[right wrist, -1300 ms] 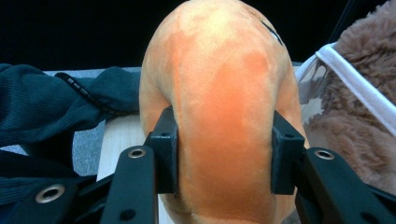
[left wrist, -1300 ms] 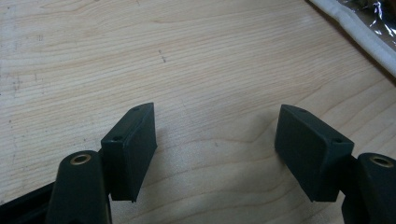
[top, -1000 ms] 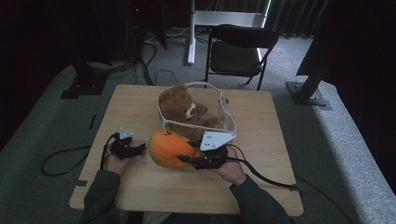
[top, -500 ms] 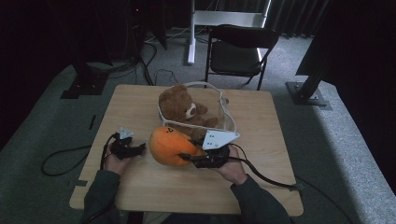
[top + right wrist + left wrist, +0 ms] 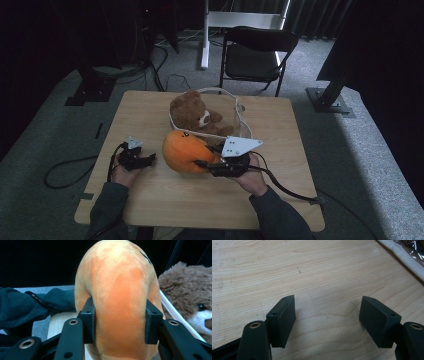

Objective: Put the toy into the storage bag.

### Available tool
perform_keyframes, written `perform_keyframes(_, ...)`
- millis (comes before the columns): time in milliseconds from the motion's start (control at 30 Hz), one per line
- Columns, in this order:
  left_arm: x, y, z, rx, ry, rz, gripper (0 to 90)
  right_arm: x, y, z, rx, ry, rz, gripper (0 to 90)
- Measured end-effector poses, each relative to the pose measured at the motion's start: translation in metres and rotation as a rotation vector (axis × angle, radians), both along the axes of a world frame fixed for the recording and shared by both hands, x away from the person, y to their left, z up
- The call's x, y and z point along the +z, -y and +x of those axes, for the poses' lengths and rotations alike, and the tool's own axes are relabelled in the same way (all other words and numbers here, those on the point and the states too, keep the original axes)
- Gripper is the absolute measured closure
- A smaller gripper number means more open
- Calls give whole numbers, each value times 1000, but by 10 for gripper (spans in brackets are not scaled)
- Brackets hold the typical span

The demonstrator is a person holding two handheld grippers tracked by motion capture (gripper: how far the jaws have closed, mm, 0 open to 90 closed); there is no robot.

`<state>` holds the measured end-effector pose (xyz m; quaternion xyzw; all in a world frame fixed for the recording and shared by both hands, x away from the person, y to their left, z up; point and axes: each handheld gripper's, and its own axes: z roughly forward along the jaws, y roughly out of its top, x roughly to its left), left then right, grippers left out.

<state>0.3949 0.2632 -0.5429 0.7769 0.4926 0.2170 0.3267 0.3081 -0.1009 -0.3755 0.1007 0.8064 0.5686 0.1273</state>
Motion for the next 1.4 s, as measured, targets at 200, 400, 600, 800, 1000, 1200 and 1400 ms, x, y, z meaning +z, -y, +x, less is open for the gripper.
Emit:
perform_keyframes(200,0,0,0,1,2,-1,300,3,3,1,-2,7,14,552)
perform_keyframes(400,0,0,0,1,2,-1,300,8,6,1,-10,13,25,552)
perform_keyframes(600,0,0,0,0,2,0,300,14,7,2,-17,25,31,552)
perform_keyframes(800,0,0,0,0,2,0,300,16,9,4,-27,27,40,552)
perform_keyframes(1000,0,0,0,1,2,-1,300,21,12,4,-36,34,53,552)
perform_keyframes(1200,0,0,0,1,2,-1,300,26,14,4,-45,46,60,551)
perform_keyframes(1400,0,0,0,0,2,-1,300,32,18,7,-63,61,75,552)
